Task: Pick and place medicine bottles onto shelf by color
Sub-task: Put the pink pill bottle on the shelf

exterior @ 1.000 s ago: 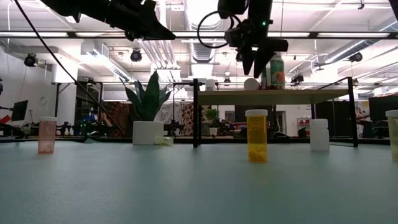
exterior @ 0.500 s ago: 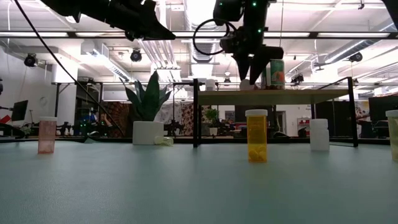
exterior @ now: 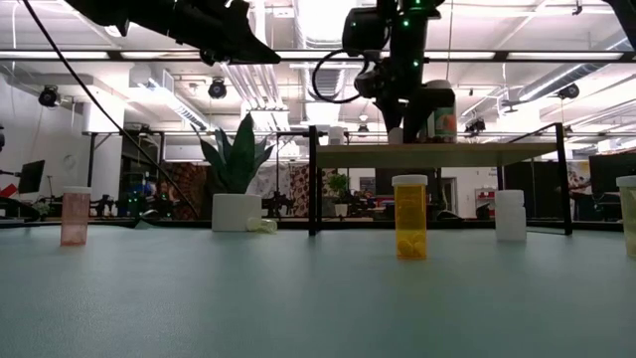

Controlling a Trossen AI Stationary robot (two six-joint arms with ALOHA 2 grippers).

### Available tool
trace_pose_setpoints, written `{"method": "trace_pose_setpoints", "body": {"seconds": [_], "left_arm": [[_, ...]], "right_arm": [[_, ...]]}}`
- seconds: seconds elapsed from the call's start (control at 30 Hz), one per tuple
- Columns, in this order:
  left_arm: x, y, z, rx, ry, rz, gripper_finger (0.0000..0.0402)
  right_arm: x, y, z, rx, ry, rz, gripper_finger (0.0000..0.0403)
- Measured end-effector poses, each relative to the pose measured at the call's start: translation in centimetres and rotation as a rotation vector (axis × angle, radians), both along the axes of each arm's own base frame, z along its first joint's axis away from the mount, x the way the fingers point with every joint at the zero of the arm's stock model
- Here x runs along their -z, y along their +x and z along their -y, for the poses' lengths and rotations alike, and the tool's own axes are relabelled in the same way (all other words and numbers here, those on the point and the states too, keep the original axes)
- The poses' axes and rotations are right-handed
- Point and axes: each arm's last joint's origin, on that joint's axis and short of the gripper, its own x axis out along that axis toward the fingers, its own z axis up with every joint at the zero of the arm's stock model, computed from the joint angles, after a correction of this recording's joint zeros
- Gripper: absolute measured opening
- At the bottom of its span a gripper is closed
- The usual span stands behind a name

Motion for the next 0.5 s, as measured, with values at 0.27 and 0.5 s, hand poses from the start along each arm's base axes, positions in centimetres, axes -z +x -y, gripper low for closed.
{"method": "trace_pose_setpoints", "body": {"seconds": [0.27,0.5], "left_arm": [[0.00,0.00,0.00,0.001,0.000,0.000,0.0001],[0.00,0.00,0.00,0.001,0.000,0.000,0.0001]], "right_arm": [[-0.05,0.23,0.13,-0.028,-0.013,0.013,0.0173],[-0.47,0.39,0.19,-0.029,-0.027,0.038,0.0163]]}}
